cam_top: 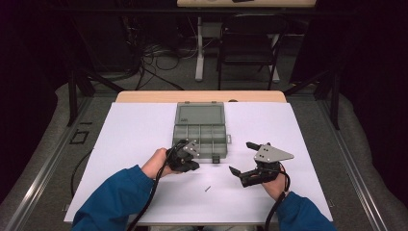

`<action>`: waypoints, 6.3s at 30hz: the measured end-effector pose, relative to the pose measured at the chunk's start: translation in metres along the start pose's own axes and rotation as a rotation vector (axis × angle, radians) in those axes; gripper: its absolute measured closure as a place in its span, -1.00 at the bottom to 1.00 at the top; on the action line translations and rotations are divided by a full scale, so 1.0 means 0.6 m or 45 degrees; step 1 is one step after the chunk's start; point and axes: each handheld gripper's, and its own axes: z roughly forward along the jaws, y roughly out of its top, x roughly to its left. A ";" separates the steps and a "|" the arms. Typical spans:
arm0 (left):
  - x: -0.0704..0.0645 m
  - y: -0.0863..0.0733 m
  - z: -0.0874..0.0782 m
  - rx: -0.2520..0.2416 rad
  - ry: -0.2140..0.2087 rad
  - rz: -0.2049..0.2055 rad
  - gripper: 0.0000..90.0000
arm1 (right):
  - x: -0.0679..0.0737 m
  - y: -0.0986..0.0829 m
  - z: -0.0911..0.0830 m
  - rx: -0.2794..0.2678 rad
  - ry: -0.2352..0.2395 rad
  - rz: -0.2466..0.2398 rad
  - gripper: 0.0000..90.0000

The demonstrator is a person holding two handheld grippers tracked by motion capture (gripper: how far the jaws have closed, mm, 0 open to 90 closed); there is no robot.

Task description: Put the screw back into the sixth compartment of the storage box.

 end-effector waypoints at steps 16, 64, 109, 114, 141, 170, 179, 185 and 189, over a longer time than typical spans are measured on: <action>0.006 0.001 -0.015 -0.007 0.019 -0.001 0.95 | 0.000 0.000 0.000 0.003 0.002 0.000 -1.00; 0.072 0.013 -0.047 -0.128 0.188 -0.139 0.95 | 0.000 0.000 0.002 0.001 0.002 0.000 -1.00; 0.029 0.016 -0.036 -0.139 0.219 -0.185 -0.65 | -0.002 0.001 -0.002 -0.010 -0.004 0.005 -1.00; 0.019 0.018 -0.035 -0.140 0.211 -0.172 -0.70 | -0.002 0.001 -0.002 -0.007 -0.001 0.004 -1.00; -0.053 0.022 -0.003 -0.097 0.140 -0.112 -0.99 | -0.003 0.001 -0.003 -0.017 -0.003 0.012 -1.00; -0.120 0.019 0.046 -0.026 -0.009 0.042 0.28 | -0.002 0.000 -0.002 -0.003 -0.010 0.004 -1.00; -0.123 0.014 0.053 0.004 0.002 0.083 0.71 | -0.002 0.000 -0.001 -0.007 -0.004 0.003 -1.00; -0.124 0.012 0.053 -0.006 -0.018 0.081 0.90 | -0.002 0.000 -0.001 -0.007 -0.005 0.004 -1.00; -0.120 0.009 0.053 -0.027 -0.034 0.062 0.92 | -0.001 0.001 -0.001 -0.004 -0.009 0.000 -1.00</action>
